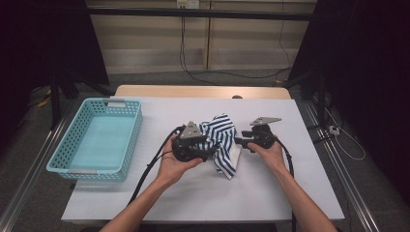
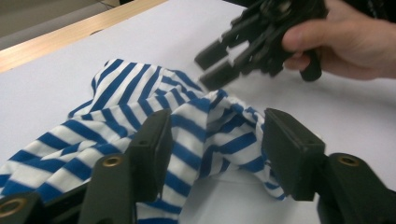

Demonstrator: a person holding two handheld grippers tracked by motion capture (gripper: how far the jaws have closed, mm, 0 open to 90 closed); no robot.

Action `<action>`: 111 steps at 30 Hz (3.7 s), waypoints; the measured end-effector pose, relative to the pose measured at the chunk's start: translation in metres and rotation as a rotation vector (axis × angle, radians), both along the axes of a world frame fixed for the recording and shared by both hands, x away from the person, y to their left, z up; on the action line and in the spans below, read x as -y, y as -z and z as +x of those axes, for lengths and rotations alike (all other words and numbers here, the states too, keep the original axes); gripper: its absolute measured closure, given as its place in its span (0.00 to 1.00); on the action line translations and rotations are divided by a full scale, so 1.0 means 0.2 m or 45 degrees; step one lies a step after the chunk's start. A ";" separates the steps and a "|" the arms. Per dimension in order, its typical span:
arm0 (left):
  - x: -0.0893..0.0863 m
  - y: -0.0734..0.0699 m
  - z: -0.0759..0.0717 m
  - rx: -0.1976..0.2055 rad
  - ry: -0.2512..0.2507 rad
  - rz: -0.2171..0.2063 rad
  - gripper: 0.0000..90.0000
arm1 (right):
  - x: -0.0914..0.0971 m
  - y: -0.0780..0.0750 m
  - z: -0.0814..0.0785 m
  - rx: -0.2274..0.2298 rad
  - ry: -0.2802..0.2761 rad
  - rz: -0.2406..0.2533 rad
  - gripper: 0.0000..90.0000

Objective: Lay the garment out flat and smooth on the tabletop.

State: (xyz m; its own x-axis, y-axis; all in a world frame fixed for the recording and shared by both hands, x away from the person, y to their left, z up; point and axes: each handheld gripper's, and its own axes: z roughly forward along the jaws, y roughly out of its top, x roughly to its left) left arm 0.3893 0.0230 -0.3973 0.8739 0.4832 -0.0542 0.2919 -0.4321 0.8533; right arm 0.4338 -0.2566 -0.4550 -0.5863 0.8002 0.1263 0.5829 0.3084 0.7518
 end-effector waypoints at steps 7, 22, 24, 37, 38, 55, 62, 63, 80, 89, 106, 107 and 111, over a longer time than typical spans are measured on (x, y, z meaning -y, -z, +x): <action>0.08 0.04 -0.02 -0.038 0.015 0.018 0.39 | -0.02 0.02 0.00 -0.040 -0.044 -0.008 0.77; 0.09 0.14 -0.04 -0.146 -0.007 0.088 0.95 | 0.00 -0.04 -0.07 0.018 -0.031 -0.026 0.90; 0.05 0.12 -0.02 -0.142 -0.036 0.098 0.96 | 0.02 -0.05 -0.08 0.031 -0.030 -0.011 0.90; -0.29 0.13 -0.03 -0.195 -0.196 0.188 0.97 | 0.07 -0.08 -0.23 0.013 -0.040 -0.009 0.89; -0.31 0.13 -0.03 -0.201 -0.201 0.206 0.97 | 0.07 -0.07 -0.24 0.010 -0.045 -0.002 0.89; -0.48 0.18 -0.02 -0.242 -0.311 0.278 0.97 | 0.04 -0.07 -0.53 -0.041 -0.163 0.059 0.83; -0.50 0.16 -0.03 -0.222 -0.327 0.228 0.73 | 0.11 -0.10 -0.48 0.064 -0.088 0.066 0.68; -0.49 0.15 -0.05 -0.213 -0.329 0.208 0.70 | 0.11 -0.10 -0.48 0.059 -0.082 0.063 0.68; -0.28 0.14 -0.23 -0.133 -0.019 0.222 0.58 | 0.11 -0.04 -0.43 0.066 -0.076 -0.079 0.56; -0.22 0.22 -0.24 -0.147 0.057 0.348 0.47 | 0.11 -0.03 -0.42 0.037 -0.063 -0.104 0.42; -0.37 0.10 -0.14 -0.127 -0.071 0.132 0.95 | 0.06 -0.01 -0.41 0.024 -0.150 -0.136 0.32; -0.38 0.09 -0.13 -0.133 -0.095 0.109 0.95 | 0.05 -0.01 -0.41 0.032 -0.156 -0.144 0.32; -0.42 0.10 -0.09 -0.167 -0.141 0.064 0.95 | 0.00 -0.01 -0.42 0.076 -0.208 -0.179 0.35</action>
